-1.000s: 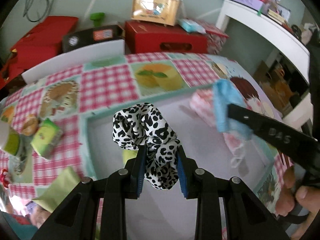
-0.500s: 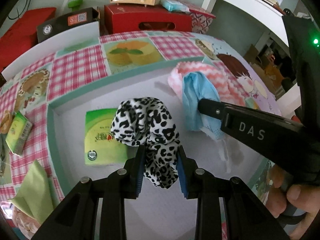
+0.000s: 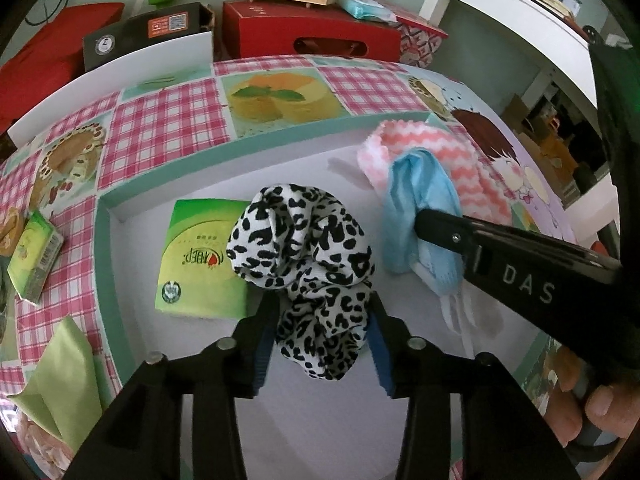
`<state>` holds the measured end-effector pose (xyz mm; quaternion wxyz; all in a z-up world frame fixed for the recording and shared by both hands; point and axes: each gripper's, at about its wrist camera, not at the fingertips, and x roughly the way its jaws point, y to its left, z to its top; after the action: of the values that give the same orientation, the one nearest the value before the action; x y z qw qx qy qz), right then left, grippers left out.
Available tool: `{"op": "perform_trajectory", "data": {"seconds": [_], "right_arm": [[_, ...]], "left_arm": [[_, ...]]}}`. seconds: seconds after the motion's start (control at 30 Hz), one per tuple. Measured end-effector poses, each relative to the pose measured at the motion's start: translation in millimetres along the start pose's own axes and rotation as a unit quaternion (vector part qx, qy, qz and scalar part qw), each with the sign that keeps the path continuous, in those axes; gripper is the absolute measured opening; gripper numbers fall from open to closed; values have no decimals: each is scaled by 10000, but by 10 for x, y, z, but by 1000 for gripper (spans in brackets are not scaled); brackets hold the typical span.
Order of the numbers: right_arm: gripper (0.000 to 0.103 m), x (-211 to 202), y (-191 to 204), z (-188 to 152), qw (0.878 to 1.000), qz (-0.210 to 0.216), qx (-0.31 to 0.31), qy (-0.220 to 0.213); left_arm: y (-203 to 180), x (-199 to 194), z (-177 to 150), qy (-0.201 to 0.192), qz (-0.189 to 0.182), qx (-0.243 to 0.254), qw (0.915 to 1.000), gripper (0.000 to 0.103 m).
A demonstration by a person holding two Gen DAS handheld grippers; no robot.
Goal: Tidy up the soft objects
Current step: 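Lower the scrunchie into the tray and open the left gripper while the right lowers the mask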
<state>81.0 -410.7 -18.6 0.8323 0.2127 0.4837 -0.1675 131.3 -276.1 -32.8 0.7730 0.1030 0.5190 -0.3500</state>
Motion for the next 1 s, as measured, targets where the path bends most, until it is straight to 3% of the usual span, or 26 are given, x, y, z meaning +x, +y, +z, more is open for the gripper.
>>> {"op": "perform_trajectory", "data": {"seconds": [0.13, 0.33, 0.4, 0.43, 0.57, 0.63, 0.87, 1.0], "right_arm": [[21, 12, 8, 8, 10000, -39, -49, 11], [33, -71, 61, 32, 9998, -108, -120, -117], [43, -122, 84, 39, 9996, -142, -155, -202], [44, -146, 90, 43, 9995, -157, -162, -239], [45, -302, 115, 70, 9985, -162, -158, -496], [45, -381, 129, 79, 9978, -159, -142, -626], [72, -526, 125, 123, 9950, -303, -34, -950], [79, -516, 94, 139, 9942, -517, -24, -946]], "left_arm": [[21, -3, 1, 10, 56, -35, 10000, 62], [15, -68, 7, -70, 78, 8, 9999, 64], [17, -120, 12, -144, 43, 25, 9999, 79], [20, -145, 15, -187, 41, 28, 9998, 81], [45, -282, 29, -404, 73, -3, 9992, 81], [65, -334, 43, -479, 84, -17, 9988, 87], [88, -443, 65, -683, 227, 10, 9974, 89], [134, -477, 71, -756, 255, -93, 9968, 89]]}}
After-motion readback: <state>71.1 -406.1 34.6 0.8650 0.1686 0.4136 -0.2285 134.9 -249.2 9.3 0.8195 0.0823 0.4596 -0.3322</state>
